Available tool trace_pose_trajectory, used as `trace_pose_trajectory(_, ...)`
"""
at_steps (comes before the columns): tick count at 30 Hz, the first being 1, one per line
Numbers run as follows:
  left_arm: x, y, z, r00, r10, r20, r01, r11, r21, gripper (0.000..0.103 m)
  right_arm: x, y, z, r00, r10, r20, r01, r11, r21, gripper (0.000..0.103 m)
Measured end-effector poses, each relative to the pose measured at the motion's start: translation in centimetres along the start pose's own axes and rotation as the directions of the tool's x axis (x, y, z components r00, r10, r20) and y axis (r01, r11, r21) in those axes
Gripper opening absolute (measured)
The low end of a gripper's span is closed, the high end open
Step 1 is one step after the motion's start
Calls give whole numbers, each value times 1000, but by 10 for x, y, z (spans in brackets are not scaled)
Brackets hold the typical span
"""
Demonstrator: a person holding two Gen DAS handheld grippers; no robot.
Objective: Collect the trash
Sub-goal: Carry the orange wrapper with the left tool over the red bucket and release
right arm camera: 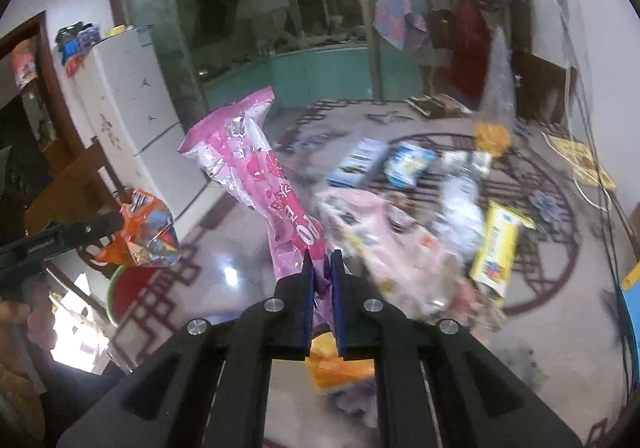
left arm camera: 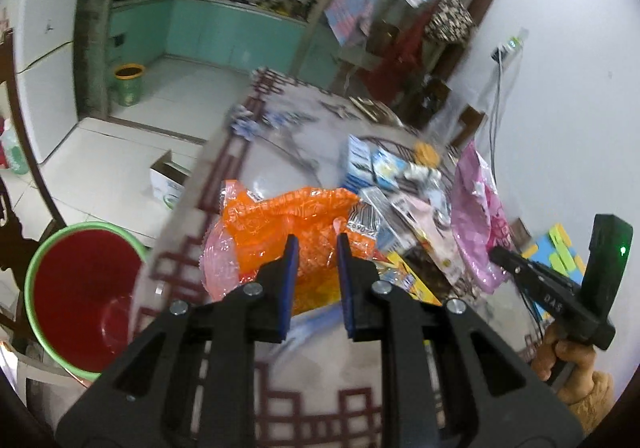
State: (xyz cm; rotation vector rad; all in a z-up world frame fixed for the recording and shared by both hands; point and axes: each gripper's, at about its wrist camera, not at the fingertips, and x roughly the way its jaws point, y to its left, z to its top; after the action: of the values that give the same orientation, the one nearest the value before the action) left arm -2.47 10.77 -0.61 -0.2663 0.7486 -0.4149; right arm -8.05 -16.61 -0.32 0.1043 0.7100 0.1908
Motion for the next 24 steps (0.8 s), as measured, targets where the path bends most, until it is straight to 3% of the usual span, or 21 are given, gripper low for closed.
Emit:
trace_pose_trajectory(5,-19,27,8,995,94,31,-94,996,6,19,19,42,11,998,59,-17,-60,997,-52,8)
trace_pose_trajectory(10,-34,71,21,966,252,60,-252,968,-5,19,43,83,19,991,126,-35,-129,988,-81,8)
trace_pose_trajectory(15,-44,114,26,948,314,59,-310,948,-75,19,76,121,21,976,200,-84,-205,977,-64,8)
trace_pose_trajectory(19,-53,139,25,921,384,60,-376,920,-110,19,105,146,19,961,246,-129,-253,967,-35,8)
trace_pose_trajectory(24,-55,163,23,906,422,34,-411,896,-170,19,149,184,11,928,307,-209,-312,950,12,8)
